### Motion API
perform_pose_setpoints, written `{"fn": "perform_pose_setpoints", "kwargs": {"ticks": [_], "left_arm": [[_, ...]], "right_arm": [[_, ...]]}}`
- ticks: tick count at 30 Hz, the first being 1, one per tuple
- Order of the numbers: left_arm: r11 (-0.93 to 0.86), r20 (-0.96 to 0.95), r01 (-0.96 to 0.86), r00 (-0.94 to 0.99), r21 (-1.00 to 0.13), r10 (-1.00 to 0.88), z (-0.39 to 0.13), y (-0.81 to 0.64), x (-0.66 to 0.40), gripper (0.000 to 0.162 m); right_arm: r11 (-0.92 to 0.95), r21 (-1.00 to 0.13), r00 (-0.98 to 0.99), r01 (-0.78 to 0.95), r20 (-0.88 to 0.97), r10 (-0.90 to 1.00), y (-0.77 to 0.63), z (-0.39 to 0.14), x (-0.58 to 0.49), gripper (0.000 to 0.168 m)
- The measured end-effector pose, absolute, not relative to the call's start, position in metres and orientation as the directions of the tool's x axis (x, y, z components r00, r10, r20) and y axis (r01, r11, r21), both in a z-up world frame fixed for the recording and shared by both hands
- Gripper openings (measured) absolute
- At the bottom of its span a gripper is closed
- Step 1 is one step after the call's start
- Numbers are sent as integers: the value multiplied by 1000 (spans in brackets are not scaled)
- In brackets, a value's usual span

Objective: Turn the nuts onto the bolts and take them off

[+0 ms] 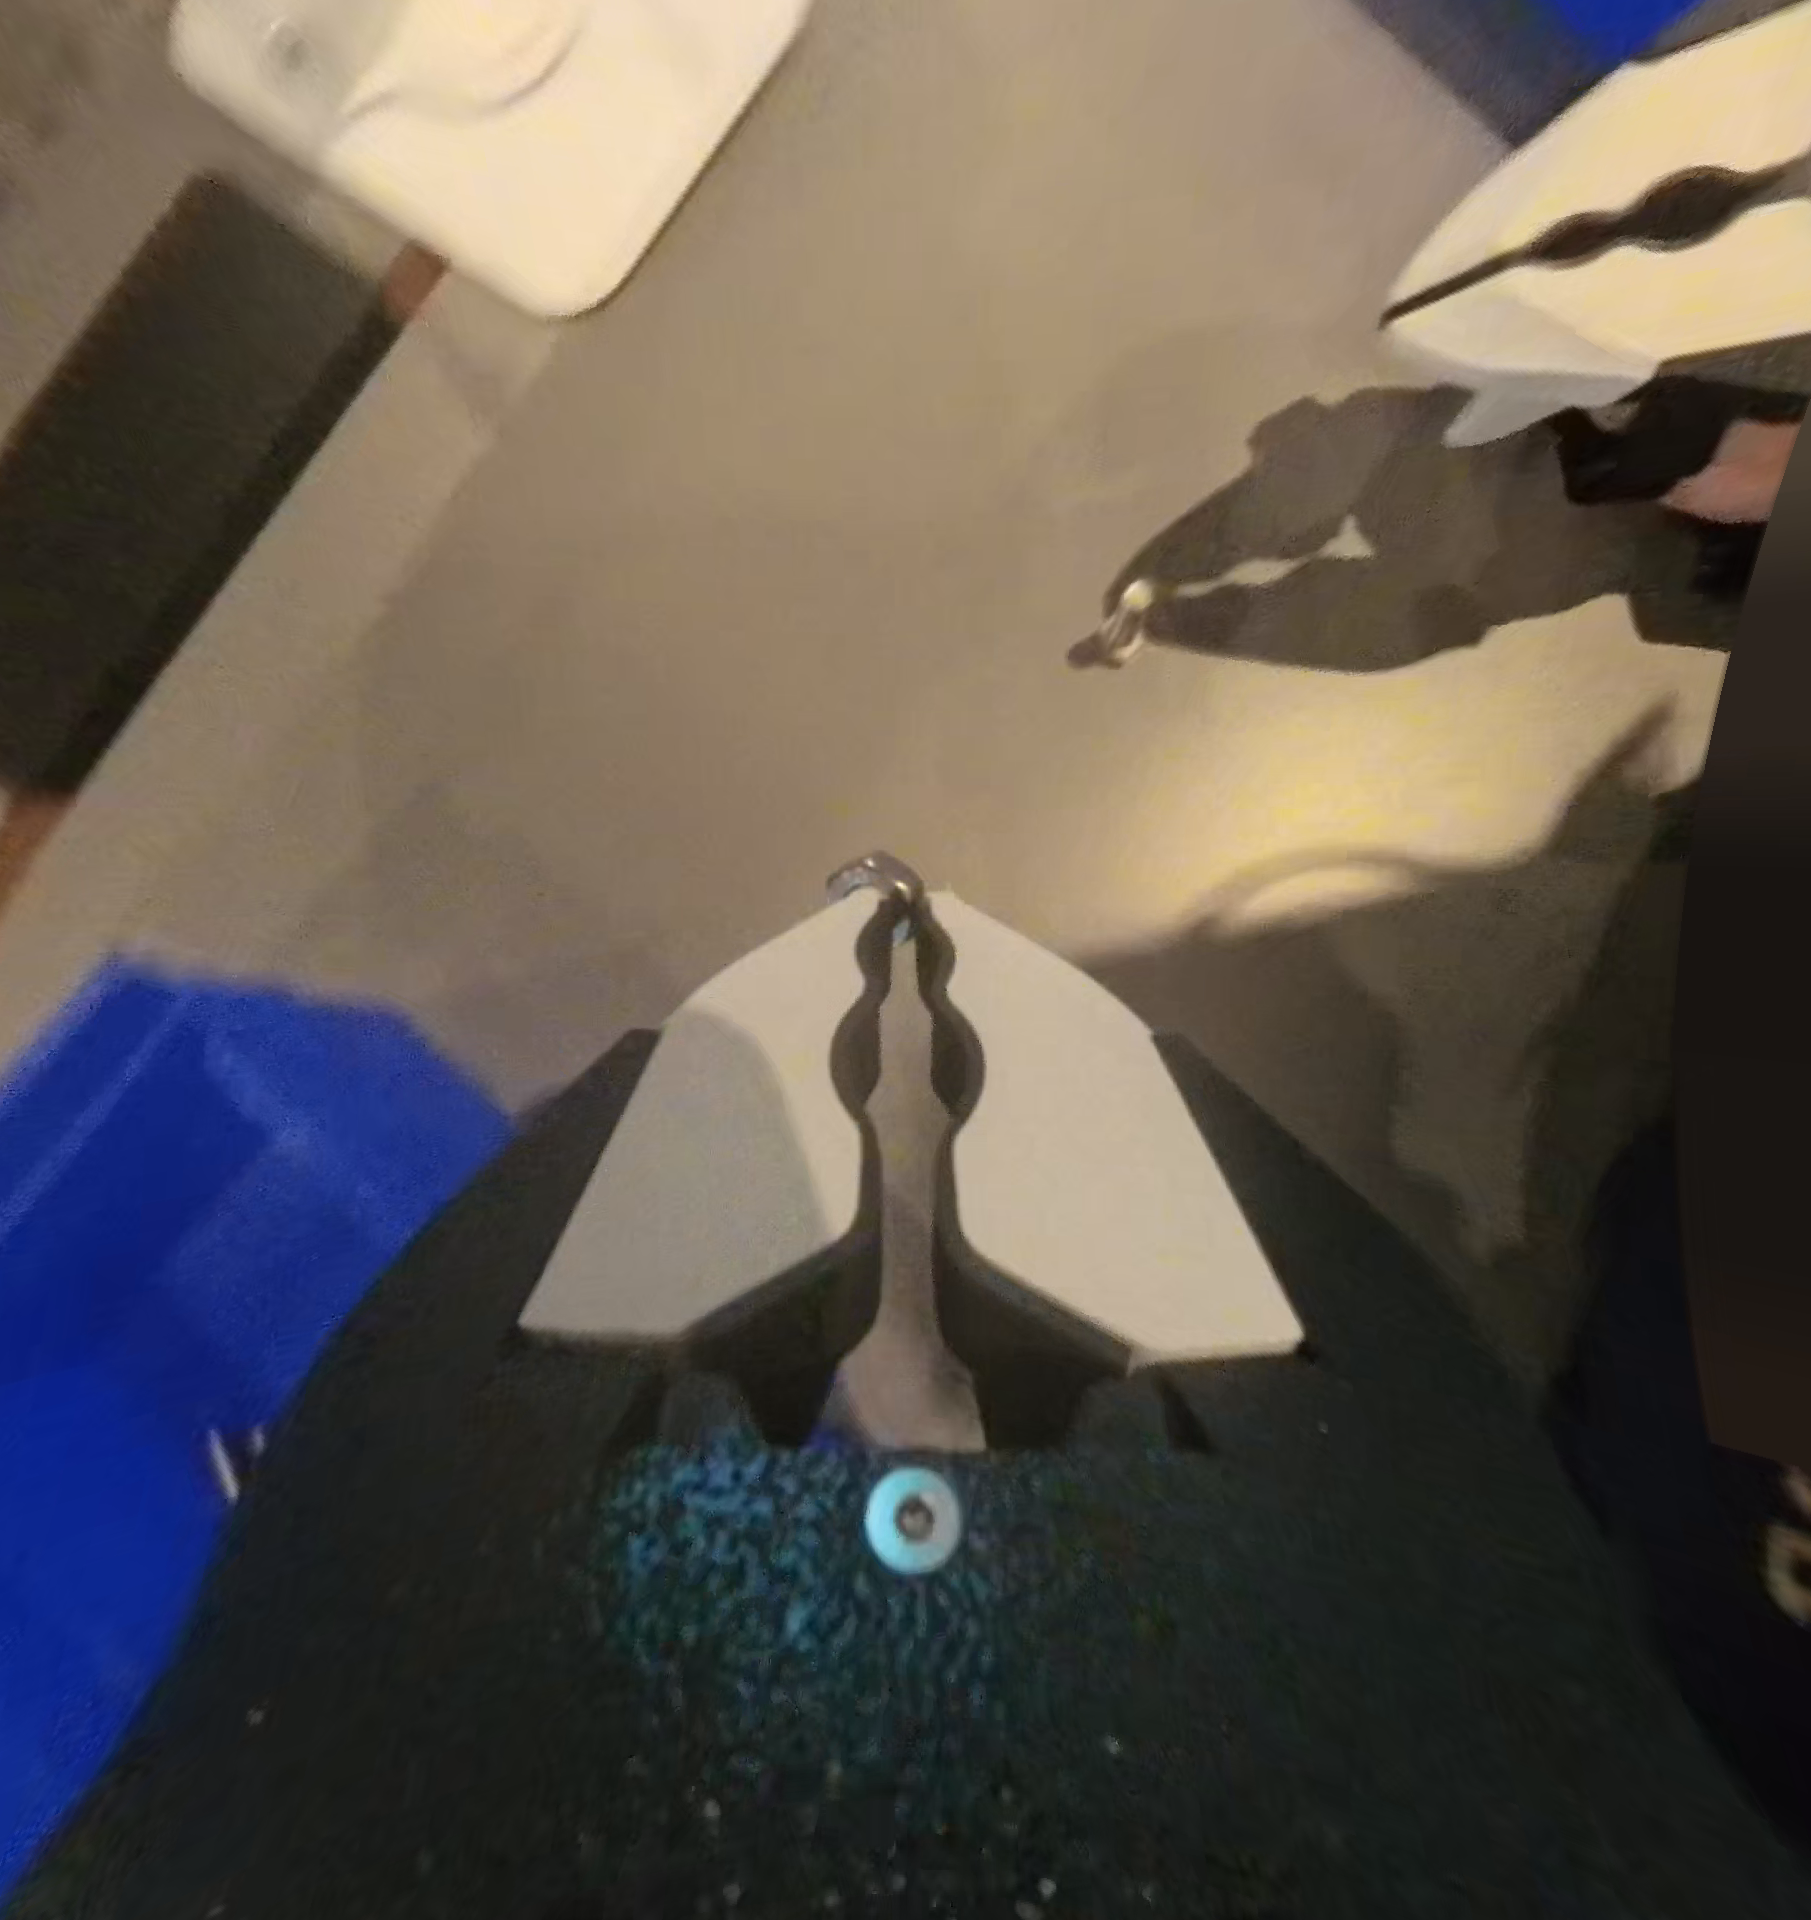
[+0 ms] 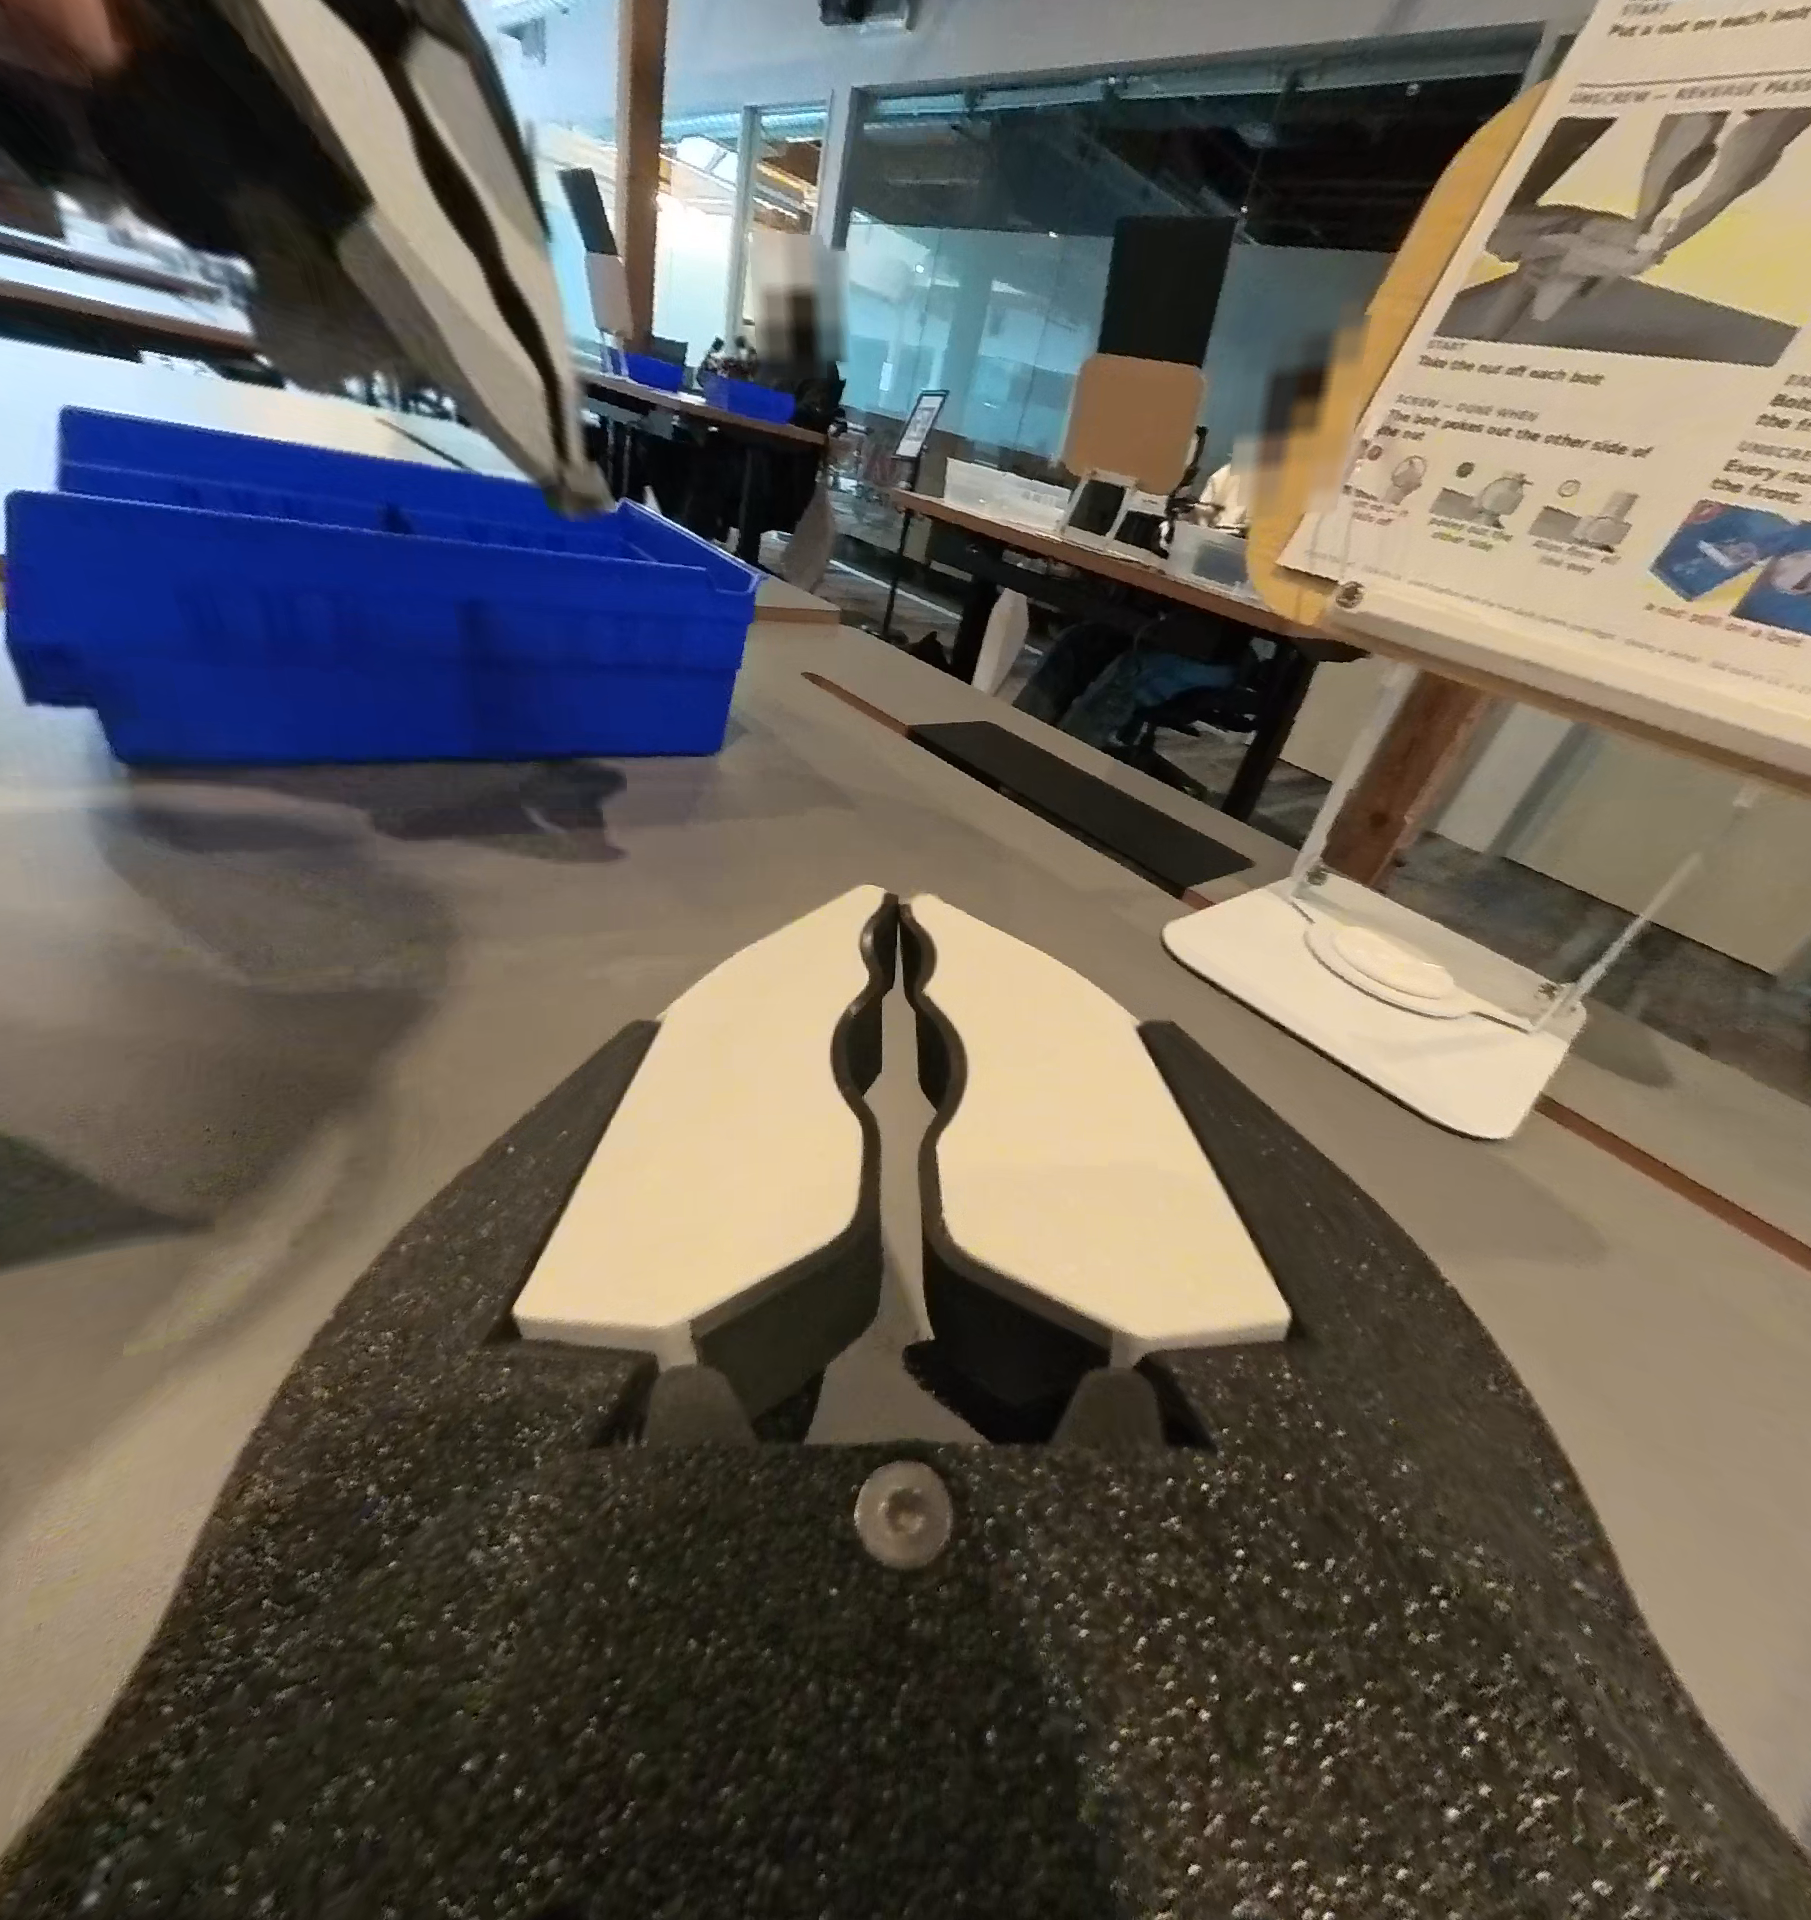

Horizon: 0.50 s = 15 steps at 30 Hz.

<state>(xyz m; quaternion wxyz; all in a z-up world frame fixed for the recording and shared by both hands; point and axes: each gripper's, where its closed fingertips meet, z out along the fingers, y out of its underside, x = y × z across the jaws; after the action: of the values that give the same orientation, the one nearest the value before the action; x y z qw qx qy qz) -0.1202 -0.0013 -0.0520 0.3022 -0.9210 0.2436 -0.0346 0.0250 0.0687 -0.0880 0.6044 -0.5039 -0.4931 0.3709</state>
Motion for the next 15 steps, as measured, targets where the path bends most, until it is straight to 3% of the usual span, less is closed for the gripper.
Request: {"fn": "perform_pose_setpoints", "kwargs": {"ticks": [7, 15], "left_arm": [[-533, -167, -713, 657, -456, -735, -134, 88, -40, 4], [-402, -140, -872, 451, -277, -881, -179, 124, -27, 4]], "right_arm": [[211, -976, 316, 58, 218, 923, 83, -83, 34, 0], [153, -979, 322, 136, 189, 927, 93, -98, 31, 0]]}}
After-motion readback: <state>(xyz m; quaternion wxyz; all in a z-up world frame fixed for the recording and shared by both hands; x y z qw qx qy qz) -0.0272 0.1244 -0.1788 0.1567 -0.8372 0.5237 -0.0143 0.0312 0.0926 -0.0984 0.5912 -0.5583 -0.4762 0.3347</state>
